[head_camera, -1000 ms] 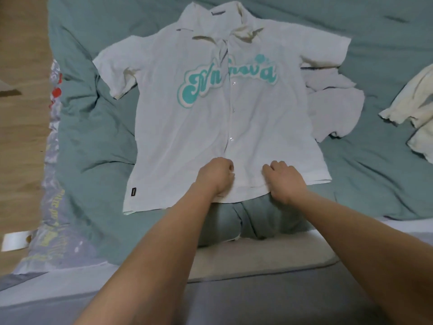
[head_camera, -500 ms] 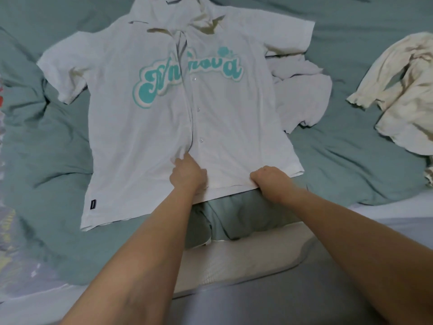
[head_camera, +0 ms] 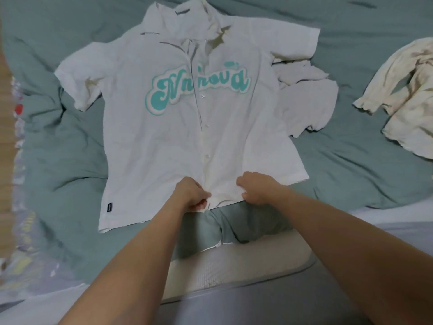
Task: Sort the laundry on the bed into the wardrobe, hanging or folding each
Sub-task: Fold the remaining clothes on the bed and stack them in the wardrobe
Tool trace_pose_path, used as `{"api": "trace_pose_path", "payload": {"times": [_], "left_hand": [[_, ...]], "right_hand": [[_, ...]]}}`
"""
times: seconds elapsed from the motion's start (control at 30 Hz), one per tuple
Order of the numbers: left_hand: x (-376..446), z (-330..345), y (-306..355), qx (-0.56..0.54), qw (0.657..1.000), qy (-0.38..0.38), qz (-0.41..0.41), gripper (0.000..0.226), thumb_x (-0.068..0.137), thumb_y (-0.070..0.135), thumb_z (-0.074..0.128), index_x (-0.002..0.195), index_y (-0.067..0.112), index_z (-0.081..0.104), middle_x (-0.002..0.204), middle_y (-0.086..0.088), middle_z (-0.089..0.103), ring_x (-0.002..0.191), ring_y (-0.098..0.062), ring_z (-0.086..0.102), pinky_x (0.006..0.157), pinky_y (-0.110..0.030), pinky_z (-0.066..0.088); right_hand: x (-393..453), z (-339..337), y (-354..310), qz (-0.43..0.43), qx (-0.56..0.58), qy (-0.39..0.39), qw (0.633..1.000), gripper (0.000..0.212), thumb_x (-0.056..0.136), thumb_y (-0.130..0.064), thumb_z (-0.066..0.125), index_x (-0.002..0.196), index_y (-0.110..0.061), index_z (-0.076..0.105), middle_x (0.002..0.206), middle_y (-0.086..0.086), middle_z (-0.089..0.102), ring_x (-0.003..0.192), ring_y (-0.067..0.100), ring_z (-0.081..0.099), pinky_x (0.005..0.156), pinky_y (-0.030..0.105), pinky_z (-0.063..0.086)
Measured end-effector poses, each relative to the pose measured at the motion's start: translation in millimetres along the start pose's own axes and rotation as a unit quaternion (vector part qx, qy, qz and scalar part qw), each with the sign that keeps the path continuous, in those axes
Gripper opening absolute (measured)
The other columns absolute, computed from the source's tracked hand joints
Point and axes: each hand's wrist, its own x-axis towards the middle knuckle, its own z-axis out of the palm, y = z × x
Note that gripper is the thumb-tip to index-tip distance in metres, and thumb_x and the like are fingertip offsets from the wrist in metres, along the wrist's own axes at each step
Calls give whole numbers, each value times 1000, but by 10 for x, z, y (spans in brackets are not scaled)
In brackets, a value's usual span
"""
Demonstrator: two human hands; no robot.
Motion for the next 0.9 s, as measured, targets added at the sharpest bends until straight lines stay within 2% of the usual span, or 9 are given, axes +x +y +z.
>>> {"api": "trace_pose_path", "payload": {"times": [0.07, 0.13, 0.2, 0.27, 0.37, 0.63, 0.73, 0.8, 0.9], "left_hand": [[-54, -138, 163, 49, 993, -106, -22, 28, 88, 18, 70, 66, 5, 58, 62, -8, 60, 39, -10, 48, 45, -21, 43], [-88, -374, 401, 86, 988, -129, -11, 28, 88, 27, 70, 70, 7, 61, 64, -6, 59, 46, -12, 45, 51, -21, 38], [4, -619, 645, 64, 997, -25, 42, 25, 88, 21, 66, 69, 6, 63, 61, -6, 61, 47, -16, 50, 55, -27, 48], [133, -829, 910, 50, 987, 112, 104, 20, 88, 15, 59, 71, 4, 64, 68, -10, 67, 59, -23, 59, 70, -36, 58], [342, -1069, 1391, 61, 959, 214, 174, 16, 87, 14, 53, 76, 8, 62, 78, -7, 64, 76, -24, 58, 69, -32, 49], [1324, -1621, 2380, -1, 911, 373, 178, 23, 88, 14, 51, 104, 8, 67, 111, -12, 64, 103, -30, 59, 83, -32, 46], [1721, -1890, 2518, -14, 894, 413, 176, 25, 90, 14, 50, 109, 10, 66, 119, -12, 57, 106, -30, 58, 84, -32, 46], [1906, -2060, 2560, 24, 889, 416, 193, 26, 90, 13, 50, 110, 15, 66, 123, -4, 54, 107, -26, 58, 82, -28, 41], [2110, -2310, 2584, 203, 868, 381, 245, 34, 85, 13, 51, 114, 27, 61, 126, 12, 49, 105, -22, 59, 79, -30, 44]], "right_hand": [[28, -153, -4, 12, 25, 25, 999, 26, 94, -16, 40, 117, -10, 53, 118, 8, 55, 108, 27, 52, 81, 32, 40], [73, -406, 15, 21, 66, 88, 994, 18, 94, -15, 39, 101, -10, 55, 103, 7, 58, 94, 26, 53, 71, 31, 36], [153, -729, 86, 29, 112, 153, 981, 16, 93, -14, 40, 92, -11, 55, 97, 7, 60, 87, 24, 52, 68, 31, 36], [253, -1064, 195, 38, 144, 202, 968, 16, 92, -14, 41, 89, -12, 57, 97, 7, 63, 87, 26, 55, 70, 33, 42], [505, -1590, 408, 53, 160, 265, 949, 15, 91, -13, 42, 84, -16, 55, 96, 8, 64, 87, 27, 56, 70, 33, 43], [1788, -2807, 823, 1, 162, 332, 929, 23, 95, -16, 45, 112, -7, 58, 113, 12, 58, 103, 30, 55, 83, 35, 43], [2322, -3156, 865, -26, 127, 334, 934, 36, 87, 4, 45, 120, -8, 53, 121, 12, 49, 106, 30, 54, 82, 35, 44], [2661, -3369, 905, -46, 48, 313, 947, 45, 81, 10, 45, 121, -11, 50, 125, 10, 44, 105, 31, 54, 73, 36, 43], [3098, -3633, 983, -64, -81, 288, 952, 40, 86, 1, 45, 122, -15, 49, 134, 6, 39, 100, 32, 58, 68, 33, 37]]}}
